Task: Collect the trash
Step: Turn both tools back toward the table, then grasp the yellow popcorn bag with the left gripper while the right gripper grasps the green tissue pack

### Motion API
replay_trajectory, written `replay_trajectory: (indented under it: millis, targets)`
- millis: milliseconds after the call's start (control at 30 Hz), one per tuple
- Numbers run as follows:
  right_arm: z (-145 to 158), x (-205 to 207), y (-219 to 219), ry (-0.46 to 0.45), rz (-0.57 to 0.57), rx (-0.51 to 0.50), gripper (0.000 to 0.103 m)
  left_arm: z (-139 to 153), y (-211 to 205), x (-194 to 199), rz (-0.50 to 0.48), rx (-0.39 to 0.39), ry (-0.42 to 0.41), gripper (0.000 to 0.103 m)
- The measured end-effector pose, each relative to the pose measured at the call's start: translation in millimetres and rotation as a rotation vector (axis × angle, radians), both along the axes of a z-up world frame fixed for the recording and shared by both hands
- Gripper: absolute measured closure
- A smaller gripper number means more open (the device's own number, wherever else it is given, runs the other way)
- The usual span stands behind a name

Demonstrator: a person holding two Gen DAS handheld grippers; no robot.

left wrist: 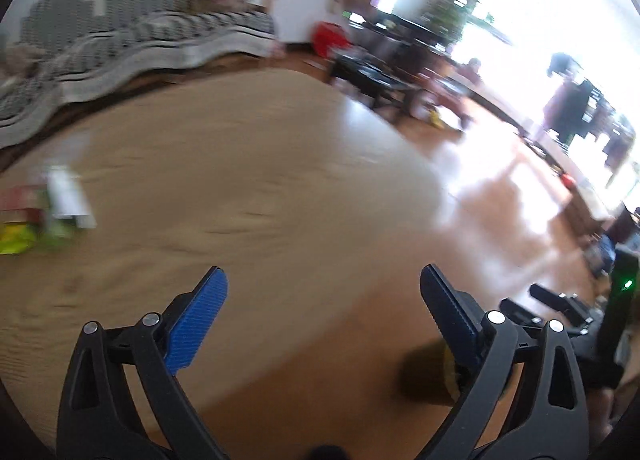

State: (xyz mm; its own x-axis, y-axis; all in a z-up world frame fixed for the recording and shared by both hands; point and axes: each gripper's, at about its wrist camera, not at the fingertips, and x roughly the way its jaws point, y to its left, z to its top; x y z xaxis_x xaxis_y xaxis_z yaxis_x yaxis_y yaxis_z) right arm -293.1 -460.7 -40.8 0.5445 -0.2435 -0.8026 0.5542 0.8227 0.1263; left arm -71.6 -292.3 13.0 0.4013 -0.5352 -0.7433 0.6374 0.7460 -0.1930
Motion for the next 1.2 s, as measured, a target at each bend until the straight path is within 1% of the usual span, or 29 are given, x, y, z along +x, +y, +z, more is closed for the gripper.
replay_trajectory:
  millis: [67,167,233,300,433,533,600,667,733,800,867,933,1033,1100,1133,1200]
  targets:
    - [4.6,44.7,33.8,-0.008,0.079,-0.007,0.024,-1.5,32.5,20.2,0.053,0.023,-0.011,0.009]
    - [9.1,101.3,80.1,-0.014,0.177,-0.007,0.024,-12.2,91.4,51.6,0.143,0.066,-0.033,0.009]
    - [12.5,145.5,116.7,-0.021,0.254,-0.003,0.024,-24.0,132.5,72.2,0.233,0.101,-0.057,0.009]
    - [14.1,179.1,147.7,-0.028,0.31,0.01,0.024,-32.3,171.4,95.0,0.321,0.119,-0.062,0.009]
    - [16.0,236.7,199.8,-0.056,0.4,0.048,0.024,-42.5,224.1,134.2,0.418,0.139,-0.06,0.009]
    - [16.4,282.8,222.8,-0.103,0.446,0.114,0.024,-55.8,250.2,154.7,0.471,0.14,-0.049,0.009]
    - [11.7,312.9,233.6,-0.117,0.451,0.147,0.024,-66.1,255.5,170.3,0.487,0.137,-0.013,0.009]
    - [4.7,336.8,240.1,-0.123,0.457,0.169,0.024,-72.1,259.1,183.6,0.506,0.12,0.003,0.009]
    - [-6.1,362.2,249.5,-0.11,0.47,0.16,0.024,-75.7,260.2,198.4,0.528,0.084,0.021,0.009]
    - [-16.8,376.2,251.7,-0.094,0.477,0.164,0.024,-79.8,265.9,211.6,0.549,0.039,0.046,0.009]
    - [-26.5,388.4,252.3,-0.089,0.489,0.197,0.025,-85.7,268.7,222.8,0.564,0.026,0.06,0.009]
    - [-35.5,401.3,254.0,-0.083,0.51,0.222,0.028,-90.8,263.7,230.4,0.566,0.031,0.064,0.009]
    - [-41.7,412.1,259.2,-0.077,0.537,0.235,0.029,-98.8,257.0,238.2,0.563,0.053,0.065,0.009]
    - [-44.7,418.9,264.8,-0.082,0.558,0.252,0.03,-100.1,252.4,242.1,0.57,0.076,0.037,0.008]
    - [-45.7,421.8,268.2,-0.081,0.57,0.26,0.032,-101.0,252.3,244.1,0.572,0.076,0.035,0.008]
    - [-48.3,427.2,273.7,-0.072,0.585,0.266,0.04,-100.8,250.0,248.5,0.569,0.077,0.028,0.008]
